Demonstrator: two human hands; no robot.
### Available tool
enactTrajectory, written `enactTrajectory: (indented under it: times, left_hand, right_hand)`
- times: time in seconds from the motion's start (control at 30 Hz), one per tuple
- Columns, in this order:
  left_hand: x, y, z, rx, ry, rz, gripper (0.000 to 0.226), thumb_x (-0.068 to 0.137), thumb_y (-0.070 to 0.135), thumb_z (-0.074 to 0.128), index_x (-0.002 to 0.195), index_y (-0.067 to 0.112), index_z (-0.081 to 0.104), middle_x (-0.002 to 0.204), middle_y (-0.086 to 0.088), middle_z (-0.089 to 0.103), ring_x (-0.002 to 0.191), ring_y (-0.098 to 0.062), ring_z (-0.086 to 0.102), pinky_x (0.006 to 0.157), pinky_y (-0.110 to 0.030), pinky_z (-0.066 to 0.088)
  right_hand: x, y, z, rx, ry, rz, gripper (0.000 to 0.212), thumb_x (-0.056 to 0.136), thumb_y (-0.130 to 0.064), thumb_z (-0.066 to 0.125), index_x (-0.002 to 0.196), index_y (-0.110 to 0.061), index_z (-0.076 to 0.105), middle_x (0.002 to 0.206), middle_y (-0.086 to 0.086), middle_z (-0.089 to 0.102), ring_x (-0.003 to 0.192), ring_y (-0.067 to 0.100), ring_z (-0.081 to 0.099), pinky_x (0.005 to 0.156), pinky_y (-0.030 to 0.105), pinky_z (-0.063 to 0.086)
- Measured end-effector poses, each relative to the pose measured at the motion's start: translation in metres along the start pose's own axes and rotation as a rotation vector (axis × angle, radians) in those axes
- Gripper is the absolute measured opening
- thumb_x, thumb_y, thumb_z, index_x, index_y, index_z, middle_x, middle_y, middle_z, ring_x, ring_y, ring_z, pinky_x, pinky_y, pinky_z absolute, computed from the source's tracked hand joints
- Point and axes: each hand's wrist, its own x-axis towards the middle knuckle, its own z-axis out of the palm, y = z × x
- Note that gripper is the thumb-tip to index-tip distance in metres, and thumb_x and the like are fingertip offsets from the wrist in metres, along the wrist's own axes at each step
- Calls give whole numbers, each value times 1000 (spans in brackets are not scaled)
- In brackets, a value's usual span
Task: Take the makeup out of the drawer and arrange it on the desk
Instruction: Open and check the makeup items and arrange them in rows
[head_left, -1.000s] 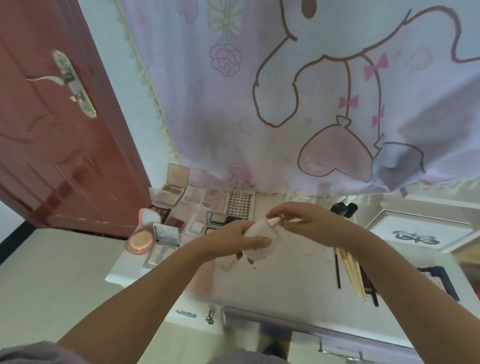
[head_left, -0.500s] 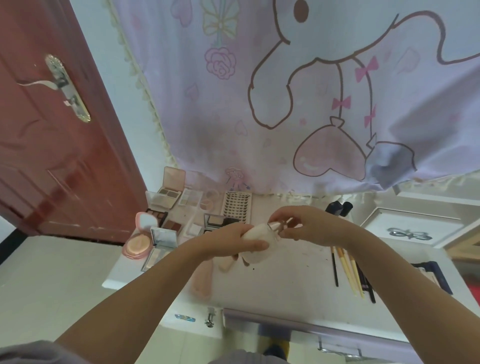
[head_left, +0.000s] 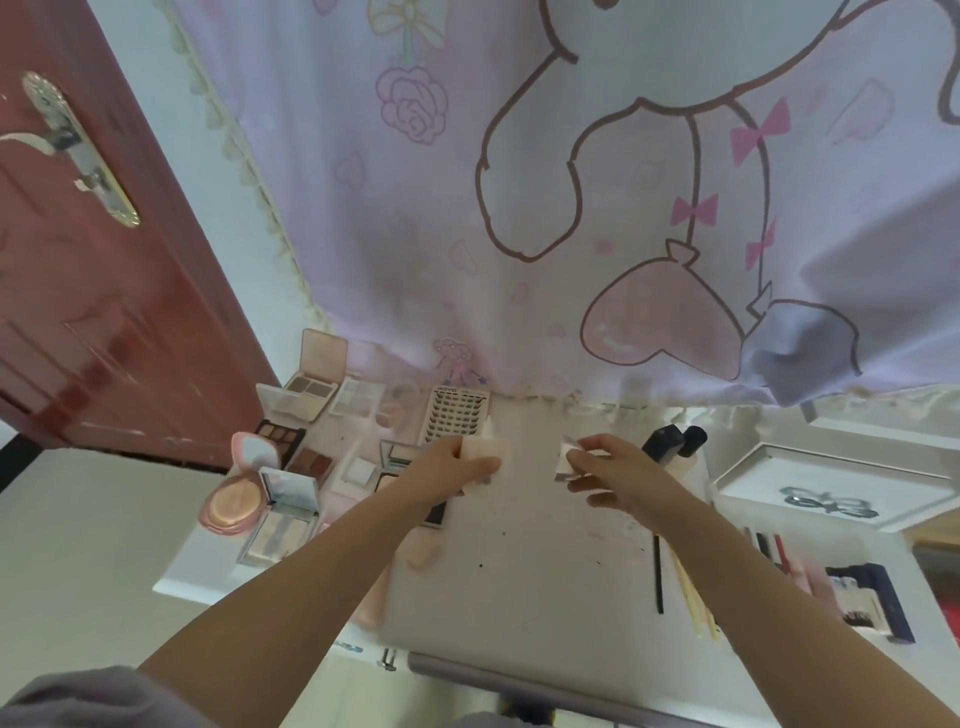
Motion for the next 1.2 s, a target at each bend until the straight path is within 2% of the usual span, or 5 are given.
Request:
enactTrajectory:
  times: [0.33, 0.63, 0.93, 1.03, 1.2]
  left_hand:
    - [106, 29, 49, 182, 371, -22, 24, 83, 19, 63, 103, 8, 57, 88, -3, 59, 73, -17, 52, 54, -24, 37]
    - [152, 10, 65, 312, 446, 33, 34, 85, 21, 64, 113, 7, 51, 113, -10, 50, 101, -26, 49, 89, -35, 43]
    - [135, 6, 58, 323, 458, 47, 62, 83, 30, 68, 133, 10, 38, 129, -12, 43, 118, -28, 41, 94, -38, 41]
    - [101, 9, 66, 224, 591, 168, 47, 85, 19, 64, 125, 9, 43, 117, -5, 47, 107, -19, 44, 87, -33, 42]
    - [77, 20, 124, 308, 187, 340, 32, 88, 21, 59, 118, 17, 48, 107, 2, 50, 96, -12, 49, 84, -30, 45]
  right_hand:
    - [121, 19, 7, 35, 104, 145, 17, 95, -22, 52, 111, -17, 51, 94, 7, 62, 74, 17, 59, 58, 26, 45]
    - [188, 19, 24, -171, 194, 63, 13, 91, -28, 55, 88, -16, 54, 84, 7, 64, 80, 29, 64, 78, 43, 56]
    - [171, 14, 16, -414, 94, 88, 53, 90, -39, 56, 131, -7, 47, 126, 17, 52, 107, 33, 58, 88, 45, 53]
    - [129, -5, -17, -553, 38, -5, 37, 92, -30, 54, 125, -11, 53, 120, 11, 57, 103, 28, 60, 87, 40, 52]
    - [56, -39, -84, -865, 146, -227, 25, 95, -25, 50, 118, -22, 58, 111, -2, 55, 85, 13, 56, 73, 24, 44]
